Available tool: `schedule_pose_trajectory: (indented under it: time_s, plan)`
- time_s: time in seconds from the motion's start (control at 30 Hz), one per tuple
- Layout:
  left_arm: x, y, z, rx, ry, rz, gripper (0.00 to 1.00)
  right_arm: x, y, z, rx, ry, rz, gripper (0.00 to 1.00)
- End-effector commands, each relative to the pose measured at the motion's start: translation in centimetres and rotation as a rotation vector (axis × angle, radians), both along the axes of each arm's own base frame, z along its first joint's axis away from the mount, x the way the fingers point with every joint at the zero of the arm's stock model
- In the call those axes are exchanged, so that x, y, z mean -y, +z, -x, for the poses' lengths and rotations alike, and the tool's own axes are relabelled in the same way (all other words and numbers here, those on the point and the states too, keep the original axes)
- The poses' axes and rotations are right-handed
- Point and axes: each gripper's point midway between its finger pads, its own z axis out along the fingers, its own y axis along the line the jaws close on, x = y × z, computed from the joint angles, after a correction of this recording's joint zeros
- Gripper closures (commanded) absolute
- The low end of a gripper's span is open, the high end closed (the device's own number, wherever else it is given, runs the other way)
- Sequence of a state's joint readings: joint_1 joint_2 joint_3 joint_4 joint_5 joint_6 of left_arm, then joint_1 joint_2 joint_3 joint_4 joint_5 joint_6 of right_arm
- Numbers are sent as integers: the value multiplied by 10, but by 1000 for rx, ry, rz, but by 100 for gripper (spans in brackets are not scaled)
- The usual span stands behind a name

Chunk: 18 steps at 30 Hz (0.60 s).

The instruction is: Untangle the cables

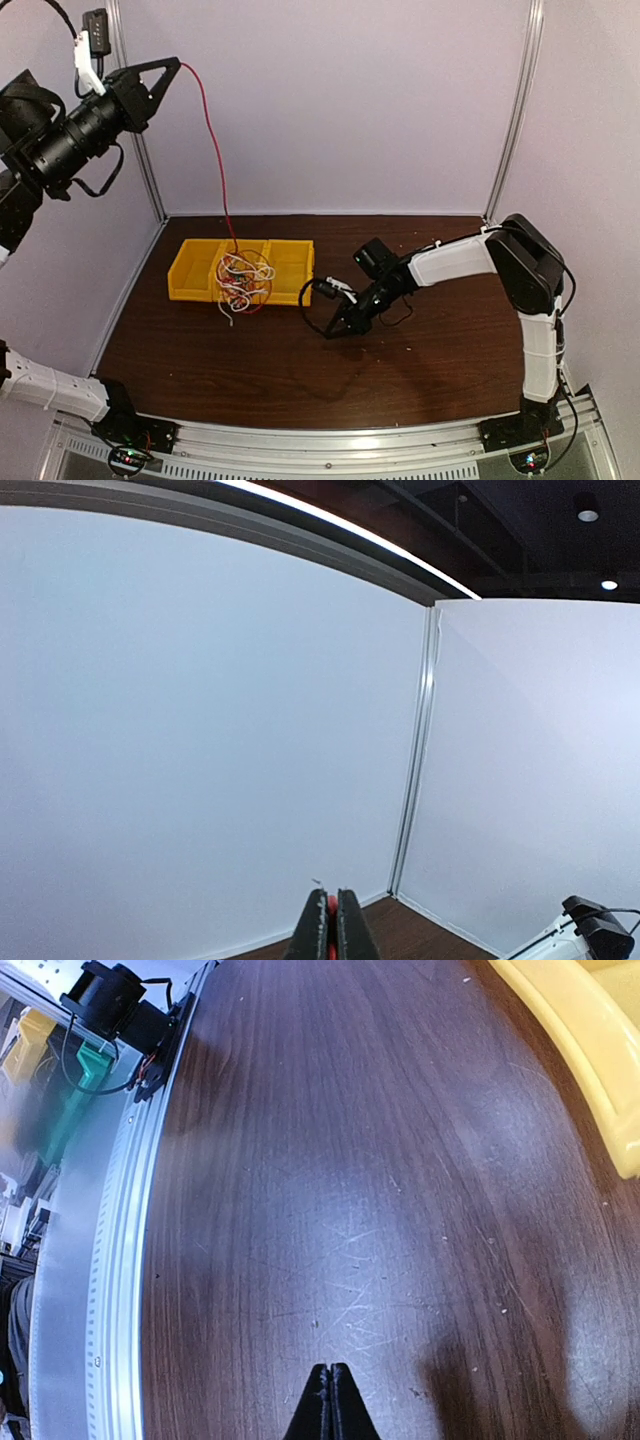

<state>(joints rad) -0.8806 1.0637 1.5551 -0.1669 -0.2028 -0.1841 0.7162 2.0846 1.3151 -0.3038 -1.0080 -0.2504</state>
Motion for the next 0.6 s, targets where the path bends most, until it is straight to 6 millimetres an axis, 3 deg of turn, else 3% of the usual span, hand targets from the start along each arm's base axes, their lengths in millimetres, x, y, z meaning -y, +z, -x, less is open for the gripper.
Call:
schedule_pose_trajectory:
  time_s: [0.0, 0.03, 0.13, 0.27, 0.37, 0.47, 0.57]
  plan:
    - [-15, 37, 4, 63, 64, -44, 100, 12, -3, -4, 7, -5, 26, 100]
    - [-15, 44, 7, 69, 51, -37, 100, 14, 2, -4, 22, 4, 22, 98]
    - [-3, 37, 9, 40, -16, -31, 100, 19, 34, -6, 147, 44, -1, 92]
    - [18, 5, 10, -21, -113, -43, 100, 21, 103, -15, 333, 27, -75, 70]
    - [33, -26, 7, -79, -169, -63, 100, 17, 143, -17, 400, 6, -138, 56]
    - [47, -57, 5, -134, -222, -58, 100, 11, 167, -17, 430, -15, -191, 48]
    - [59, -82, 4, -183, -274, -37, 100, 2, 178, -18, 432, -40, -236, 43]
